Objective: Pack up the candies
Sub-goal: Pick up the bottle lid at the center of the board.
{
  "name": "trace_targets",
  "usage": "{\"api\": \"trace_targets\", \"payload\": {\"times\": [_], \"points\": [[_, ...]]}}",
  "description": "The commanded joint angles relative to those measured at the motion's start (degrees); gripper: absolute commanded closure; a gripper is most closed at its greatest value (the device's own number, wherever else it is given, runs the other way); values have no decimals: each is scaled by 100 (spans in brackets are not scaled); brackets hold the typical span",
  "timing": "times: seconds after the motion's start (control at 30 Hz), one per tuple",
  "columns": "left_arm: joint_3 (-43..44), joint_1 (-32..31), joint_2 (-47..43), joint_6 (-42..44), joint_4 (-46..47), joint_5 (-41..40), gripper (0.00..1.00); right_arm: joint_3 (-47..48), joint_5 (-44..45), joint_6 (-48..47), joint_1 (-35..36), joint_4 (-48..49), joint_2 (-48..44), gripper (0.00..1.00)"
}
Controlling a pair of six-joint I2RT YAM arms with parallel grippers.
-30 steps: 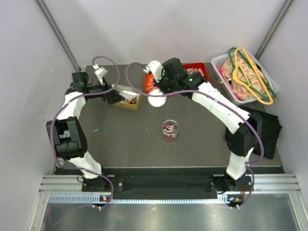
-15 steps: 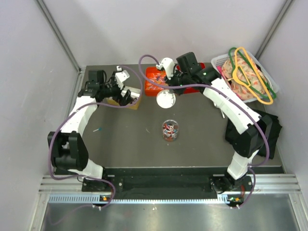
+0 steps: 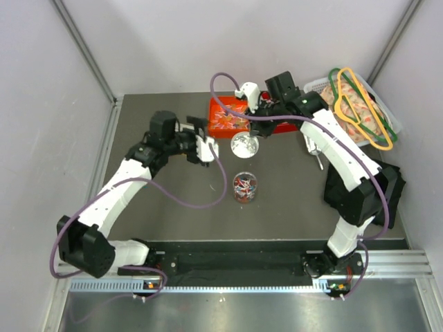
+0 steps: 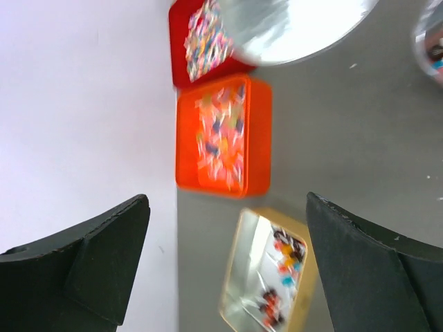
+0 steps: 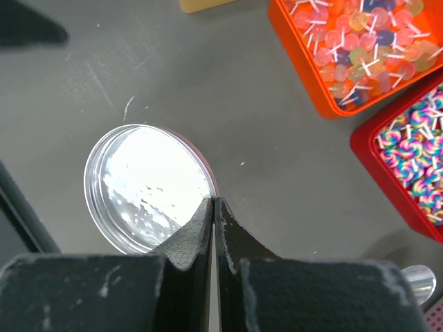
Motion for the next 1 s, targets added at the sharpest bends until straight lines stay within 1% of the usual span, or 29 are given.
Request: {"api": "trace_targets", "payload": {"times": [0.0, 0.03, 0.17, 0.3, 0.4, 0.43, 0.53, 0.63, 0.7, 0.73, 0.8, 0.83, 0.97], "points": [[-593, -689, -282, 1427, 975, -195, 1, 456, -778, 55, -390, -208, -65, 100], [-725, -769, -291, 1620, 1046, -203, 1, 508, -876, 82, -452, -252, -47, 100], [-1085, -1121, -326, 1718, 1686, -352, 1, 535, -1096, 117, -558, -287, 5, 100], [-1516, -1358, -423, 1736, 2801, -414, 1, 553, -1202, 82, -558, -367, 67, 100], [-1762, -1473, -441, 1701, 3322, -511, 1, 482, -1237, 64, -567, -340, 84, 100], [-1867, -1499, -449, 1657, 3645, -537, 1, 465, -1246, 64, -575, -340, 93, 100], [-1904, -1613, -458, 1525, 3955, -590, 1, 465, -1263, 64, -567, -340, 137, 100], [-1886, -1701, -467, 1499, 4009, -634, 2, 500, -1281, 55, -584, -349, 181, 100], [-1895, -1754, -476, 1499, 4062, -625, 8, 535, -1324, 56, -619, -384, 208, 100], [-1895, -1780, -502, 1525, 4035, -608, 17, 552, -1325, 64, -611, -375, 234, 100], [-1912, -1833, -511, 1525, 4018, -590, 28, 570, -1360, 73, -619, -393, 269, 100], [-1912, -1859, -520, 1577, 3965, -590, 35, 596, -1377, 73, -619, -402, 278, 100], [-1921, -1921, -529, 1612, 3807, -590, 43, 640, -1395, 73, -619, -419, 287, 100]]}}
